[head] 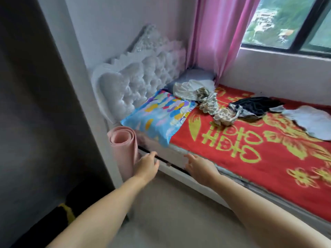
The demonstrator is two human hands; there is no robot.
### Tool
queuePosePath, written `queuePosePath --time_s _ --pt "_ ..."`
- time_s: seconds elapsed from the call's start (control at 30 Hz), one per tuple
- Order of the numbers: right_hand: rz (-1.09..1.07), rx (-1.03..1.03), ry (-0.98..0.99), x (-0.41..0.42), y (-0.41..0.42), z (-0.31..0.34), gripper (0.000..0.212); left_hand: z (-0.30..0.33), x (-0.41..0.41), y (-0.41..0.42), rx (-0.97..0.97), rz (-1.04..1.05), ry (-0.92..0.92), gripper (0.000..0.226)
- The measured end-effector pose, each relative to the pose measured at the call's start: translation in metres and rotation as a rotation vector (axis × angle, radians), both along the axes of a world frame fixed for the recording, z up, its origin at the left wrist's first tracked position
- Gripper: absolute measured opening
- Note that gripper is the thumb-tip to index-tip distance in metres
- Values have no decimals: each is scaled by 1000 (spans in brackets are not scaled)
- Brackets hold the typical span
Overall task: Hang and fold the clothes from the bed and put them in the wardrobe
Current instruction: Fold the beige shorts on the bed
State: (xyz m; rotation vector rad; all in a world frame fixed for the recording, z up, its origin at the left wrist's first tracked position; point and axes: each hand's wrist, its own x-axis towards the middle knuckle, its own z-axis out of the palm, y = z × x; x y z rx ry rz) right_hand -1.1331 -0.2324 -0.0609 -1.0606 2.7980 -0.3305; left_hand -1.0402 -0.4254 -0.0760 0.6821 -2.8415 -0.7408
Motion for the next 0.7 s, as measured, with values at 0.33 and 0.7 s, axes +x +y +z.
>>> queuePosePath --time_s 0.33,0.7 --pt "-365 46 -79 -75 187 -18 44 3 -141 159 40 -423 -4 39" --pt "-660 17 -171 -209 225 -21 41 11 -329 179 3 -657 -64 35"
